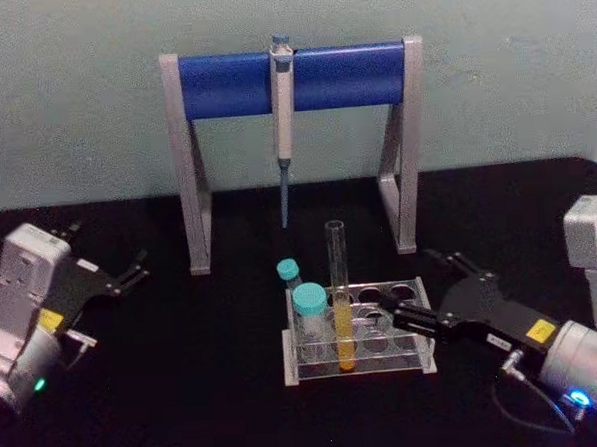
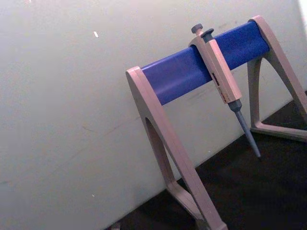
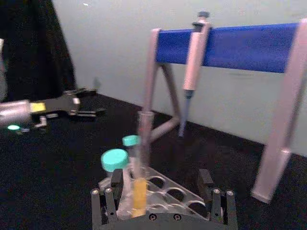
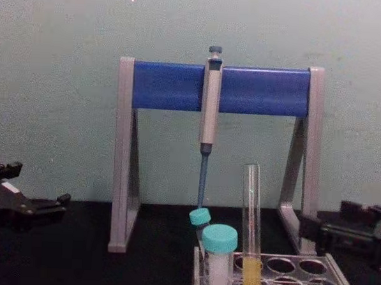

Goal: Pick up the test tube from the test tube rack, shake it, then place it back into the test tube rack.

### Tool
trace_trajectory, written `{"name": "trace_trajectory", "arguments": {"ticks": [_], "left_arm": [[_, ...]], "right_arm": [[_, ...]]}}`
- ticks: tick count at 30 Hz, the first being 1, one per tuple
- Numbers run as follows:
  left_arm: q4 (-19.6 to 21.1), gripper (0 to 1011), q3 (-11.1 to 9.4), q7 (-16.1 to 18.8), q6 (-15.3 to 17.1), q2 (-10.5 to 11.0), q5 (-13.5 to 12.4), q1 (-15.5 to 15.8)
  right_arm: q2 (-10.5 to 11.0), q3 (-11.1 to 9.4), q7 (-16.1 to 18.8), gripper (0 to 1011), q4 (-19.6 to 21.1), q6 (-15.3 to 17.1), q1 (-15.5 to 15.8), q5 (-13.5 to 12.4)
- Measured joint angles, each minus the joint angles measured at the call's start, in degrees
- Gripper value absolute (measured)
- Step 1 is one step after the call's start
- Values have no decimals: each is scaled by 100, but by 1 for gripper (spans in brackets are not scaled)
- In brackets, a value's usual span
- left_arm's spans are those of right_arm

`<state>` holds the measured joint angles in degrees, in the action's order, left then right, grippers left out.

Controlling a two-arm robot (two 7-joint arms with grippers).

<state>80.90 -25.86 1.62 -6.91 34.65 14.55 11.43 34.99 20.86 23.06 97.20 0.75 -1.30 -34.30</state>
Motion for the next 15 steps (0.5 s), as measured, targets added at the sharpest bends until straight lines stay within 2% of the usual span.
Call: {"name": "trace_trajectory", "arguments": {"ticks": [4,15], "left_arm": [[0,1001,0,0,0,0,0,0],[0,1001,0,0,0,0,0,0]], "right_arm": [[-107,92,285,1000,-109,181,-199,-59],[-358,381,586,1000,-524,356,-744,4]]}}
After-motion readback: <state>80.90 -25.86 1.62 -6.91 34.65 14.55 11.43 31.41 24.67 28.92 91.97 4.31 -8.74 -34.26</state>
